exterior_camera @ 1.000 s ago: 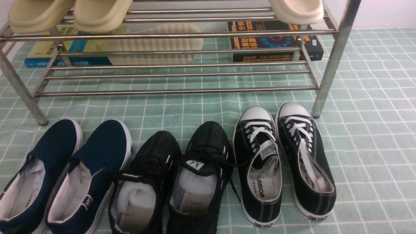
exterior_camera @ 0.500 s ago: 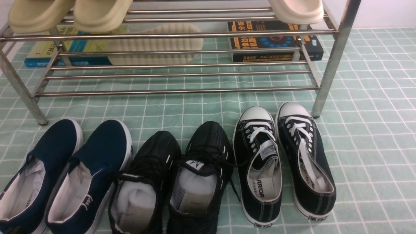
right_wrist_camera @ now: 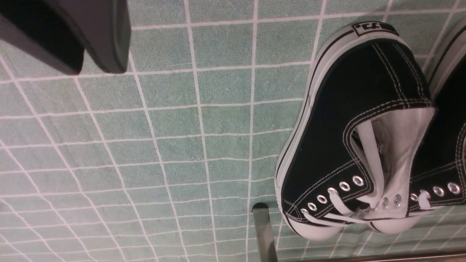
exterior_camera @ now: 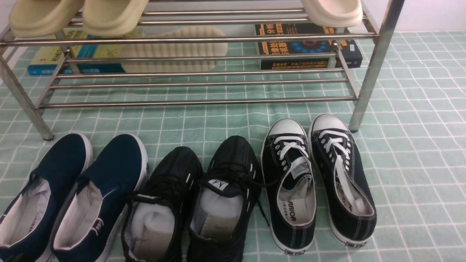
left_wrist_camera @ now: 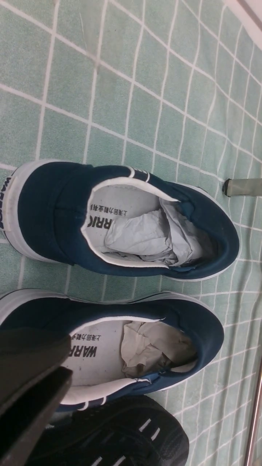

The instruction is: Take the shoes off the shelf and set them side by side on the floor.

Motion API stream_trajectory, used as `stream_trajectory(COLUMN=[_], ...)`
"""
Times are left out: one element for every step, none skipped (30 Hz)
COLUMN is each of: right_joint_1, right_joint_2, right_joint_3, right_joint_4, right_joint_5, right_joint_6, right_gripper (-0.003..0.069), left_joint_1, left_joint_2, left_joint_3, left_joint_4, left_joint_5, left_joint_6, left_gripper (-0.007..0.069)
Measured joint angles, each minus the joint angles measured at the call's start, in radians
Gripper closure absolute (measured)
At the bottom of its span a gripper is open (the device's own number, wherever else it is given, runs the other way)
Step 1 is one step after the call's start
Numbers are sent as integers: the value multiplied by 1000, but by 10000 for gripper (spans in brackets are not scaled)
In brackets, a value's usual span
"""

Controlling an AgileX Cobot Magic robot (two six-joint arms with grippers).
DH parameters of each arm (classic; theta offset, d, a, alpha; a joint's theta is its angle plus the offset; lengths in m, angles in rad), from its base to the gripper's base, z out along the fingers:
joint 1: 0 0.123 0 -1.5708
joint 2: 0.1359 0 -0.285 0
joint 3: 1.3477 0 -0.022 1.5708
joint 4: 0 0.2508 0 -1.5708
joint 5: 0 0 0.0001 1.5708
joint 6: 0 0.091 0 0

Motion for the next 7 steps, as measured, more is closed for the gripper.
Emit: stream_trajectory(right_joint_1=[0,0,0,0,0,0,0], right_joint_2=[0,0,0,0,0,0,0], right_joint_3=[0,0,0,0,0,0,0], right_joint_4=[0,0,0,0,0,0,0], right_joint_5=[0,0,0,0,0,0,0], right_joint_6=[0,0,0,0,0,0,0], right_gripper=[533,531,530,529,529,527,526], left_joint_1=[0,0,0,0,0,0,0], left_joint_2=[0,0,0,0,0,0,0], left_joint_3=[0,0,0,0,0,0,0], left_joint_4=[0,0,0,0,0,0,0], left_joint_5=[0,0,0,0,0,0,0], left_joint_6=[0,0,0,0,0,0,0], left_gripper=[539,538,538,538,537,537,537])
